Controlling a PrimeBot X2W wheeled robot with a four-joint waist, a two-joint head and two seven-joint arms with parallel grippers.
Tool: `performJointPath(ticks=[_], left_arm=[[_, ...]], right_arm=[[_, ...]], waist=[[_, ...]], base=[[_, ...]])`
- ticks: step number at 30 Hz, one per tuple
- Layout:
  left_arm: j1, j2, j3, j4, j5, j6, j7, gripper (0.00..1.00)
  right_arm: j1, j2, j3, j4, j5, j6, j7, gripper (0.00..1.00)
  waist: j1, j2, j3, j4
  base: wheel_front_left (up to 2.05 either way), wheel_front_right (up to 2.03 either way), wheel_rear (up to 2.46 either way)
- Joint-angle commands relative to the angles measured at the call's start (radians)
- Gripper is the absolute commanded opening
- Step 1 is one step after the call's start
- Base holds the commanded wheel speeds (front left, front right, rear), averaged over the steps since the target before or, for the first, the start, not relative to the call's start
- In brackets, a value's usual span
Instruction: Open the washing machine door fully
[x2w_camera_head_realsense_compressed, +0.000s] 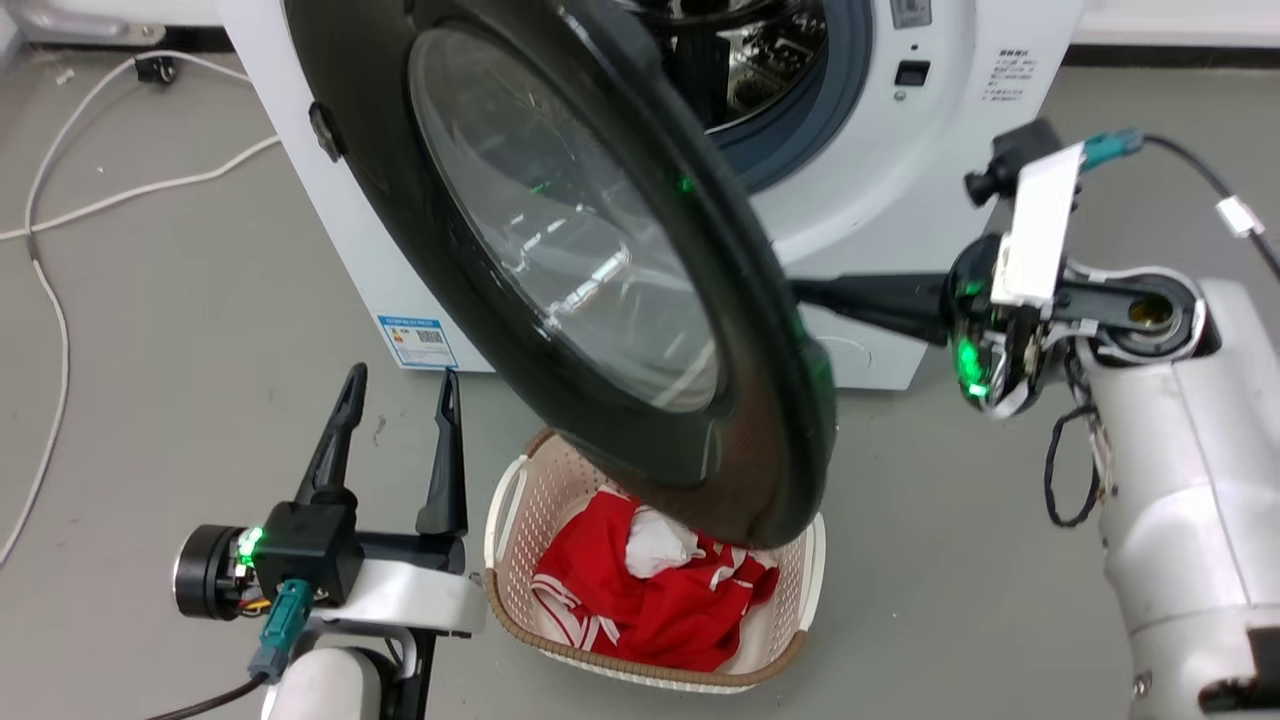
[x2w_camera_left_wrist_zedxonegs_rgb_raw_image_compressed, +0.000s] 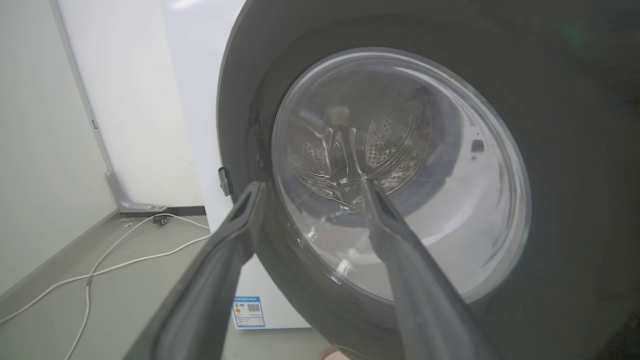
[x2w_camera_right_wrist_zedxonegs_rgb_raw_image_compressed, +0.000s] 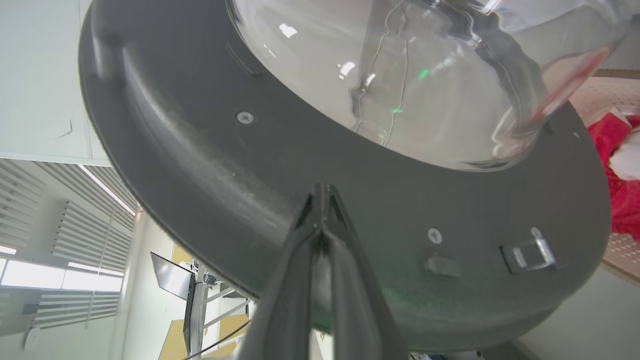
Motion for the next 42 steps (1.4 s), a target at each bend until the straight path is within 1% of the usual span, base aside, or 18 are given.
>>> performJointPath(ticks=[1,2,3,7,11,15,19,25,28,30,32,33,34,35,36,40,42], left_arm=[[0.016,0.000,0.001,0.003,0.008,-0.004,-0.003,1.00],[0.021,-0.001,-0.001,0.005,0.011,-0.007,-0.003,1.00],[0.028,-0.001,-0.002,0.010,0.014,-0.009,-0.003,1.00],[0.040,-0.001,-0.007,0.014,0.014,-0.009,-0.003,1.00],[0.042,-0.001,-0.013,0.019,0.013,-0.010,-0.003,1.00],[0.045,-0.001,-0.016,0.019,0.012,-0.006,-0.003,1.00],[0.051,-0.001,-0.018,0.020,0.012,-0.004,-0.003,1.00],[0.060,-0.001,-0.012,0.018,0.013,-0.006,-0.003,1.00],[0.066,-0.001,-0.006,0.017,0.014,-0.004,-0.003,1.00],[0.067,-0.001,-0.001,0.017,0.013,-0.003,-0.003,1.00],[0.070,-0.001,0.004,0.018,0.014,-0.003,-0.003,1.00],[0.074,-0.001,0.005,0.018,0.014,-0.001,-0.003,1.00],[0.078,-0.001,0.006,0.017,0.013,-0.001,-0.003,1.00],[0.082,-0.001,0.007,0.017,0.013,0.000,-0.003,1.00],[0.086,0.000,0.009,0.017,0.013,0.001,-0.003,1.00],[0.094,-0.001,0.016,0.015,0.013,0.004,-0.003,1.00],[0.102,-0.001,0.019,0.015,0.012,0.005,-0.003,1.00]], right_arm=[[0.050,0.011,0.034,-0.030,0.047,0.003,0.023,0.00],[0.065,0.012,0.059,-0.043,0.073,0.003,0.028,0.00],[0.106,0.012,0.147,-0.081,0.151,0.002,0.013,0.00],[0.147,0.010,0.269,-0.126,0.235,0.002,-0.028,0.00],[0.166,0.011,0.363,-0.161,0.300,0.003,-0.078,0.00],[0.176,0.010,0.423,-0.182,0.339,0.003,-0.136,0.00],[0.193,0.009,0.425,-0.206,0.324,0.003,-0.239,0.00],[0.263,-0.016,0.326,-0.254,0.279,0.002,-0.477,0.00],[0.318,-0.036,0.274,-0.285,0.263,0.002,-0.575,0.00],[0.369,-0.043,0.242,-0.308,0.271,0.002,-0.620,0.00],[0.421,-0.064,0.204,-0.335,0.254,0.003,-0.684,0.00],[0.450,-0.070,0.190,-0.348,0.245,0.003,-0.717,0.18],[0.480,-0.070,0.178,-0.360,0.242,0.003,-0.744,0.47],[0.507,-0.072,0.167,-0.375,0.233,0.002,-0.770,0.89],[0.532,-0.075,0.155,-0.393,0.221,0.003,-0.801,1.00],[0.631,-0.086,0.121,-0.454,0.137,0.003,-0.943,1.00],[0.669,-0.078,0.103,-0.479,0.086,0.003,-1.028,1.00]], waist=[[0.0001,0.0000,-0.016,0.003],[0.0001,0.0000,-0.020,0.006],[0.0001,0.0000,-0.029,0.011],[0.0001,0.0000,-0.038,0.016],[0.0001,0.0000,-0.045,0.025],[0.0001,0.0000,-0.050,0.029],[0.0001,0.0000,-0.057,0.029],[0.0001,0.0000,-0.064,0.020],[0.0001,0.0000,-0.068,0.009],[0.0001,0.0000,-0.071,0.002],[0.0001,0.0000,-0.074,-0.004],[0.0001,0.0000,-0.076,-0.007],[0.0001,0.0000,-0.079,-0.010],[0.0001,0.0000,-0.080,-0.012],[0.0001,0.0000,-0.083,-0.015],[0.0001,0.0000,-0.092,-0.023],[0.0001,0.0000,-0.097,-0.024]], base=[[0.00,0.00,0.00],[0.00,0.00,0.00],[0.00,0.00,0.00],[0.00,0.00,0.00],[0.00,0.00,0.00],[0.00,0.00,0.00],[0.00,0.00,0.00],[0.00,0.00,0.00],[0.00,0.00,0.00],[0.00,0.00,0.00],[0.00,0.00,0.00],[0.00,0.00,0.00],[0.00,0.00,0.00],[0.00,0.00,0.00],[0.00,0.00,0.00],[0.00,0.00,0.00],[0.00,0.00,0.00]])
